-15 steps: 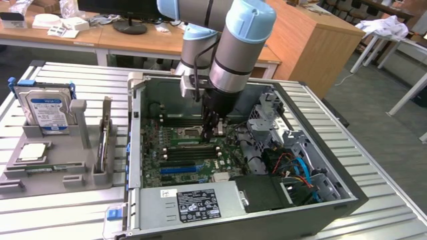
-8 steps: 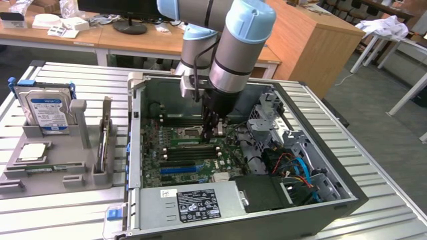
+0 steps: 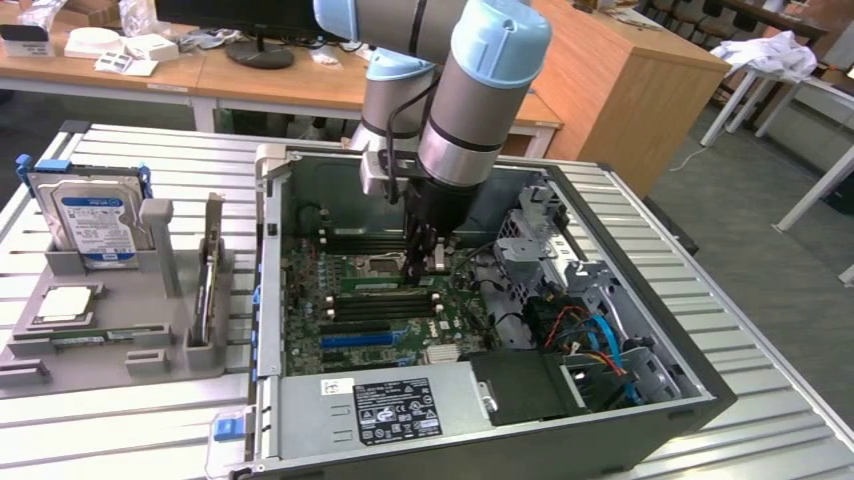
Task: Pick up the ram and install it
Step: 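Insert the ram into the slot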
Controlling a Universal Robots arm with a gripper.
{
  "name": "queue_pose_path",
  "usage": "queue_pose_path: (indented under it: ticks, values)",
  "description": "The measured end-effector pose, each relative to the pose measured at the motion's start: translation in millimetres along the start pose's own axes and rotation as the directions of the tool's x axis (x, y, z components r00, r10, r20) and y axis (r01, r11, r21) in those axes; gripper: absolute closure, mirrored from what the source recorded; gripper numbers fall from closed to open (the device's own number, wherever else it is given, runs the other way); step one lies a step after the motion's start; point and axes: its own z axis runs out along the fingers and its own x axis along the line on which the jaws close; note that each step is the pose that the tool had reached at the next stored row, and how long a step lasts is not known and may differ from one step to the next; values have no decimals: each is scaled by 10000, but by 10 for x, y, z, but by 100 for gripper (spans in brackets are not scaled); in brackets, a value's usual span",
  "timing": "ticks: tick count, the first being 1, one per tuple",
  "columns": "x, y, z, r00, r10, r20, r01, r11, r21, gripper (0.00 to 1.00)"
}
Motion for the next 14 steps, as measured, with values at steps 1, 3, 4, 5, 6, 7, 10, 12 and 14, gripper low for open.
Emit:
queue_pose_path:
  ticks: [1,3,4,5,6,7,10,12,14]
  values:
    - [0,0,0,10000,2,0,-2,10000,-2,88]
    - [0,0,0,10000,4,0,-4,10000,-17,88]
    - [0,0,0,10000,3,0,-3,10000,-19,88]
    - [0,0,0,10000,3,0,-3,10000,-22,88]
    - [0,-1,0,10000,1,0,-1,10000,-23,88]
    - [0,-1,0,10000,2,0,-2,10000,-23,88]
    - [1,-1,2,10000,2,2,-2,10000,-22,88]
    - [6,-1,3,10000,2,2,-2,10000,-23,88]
    - [15,-2,4,10000,0,1,0,10000,-22,88]
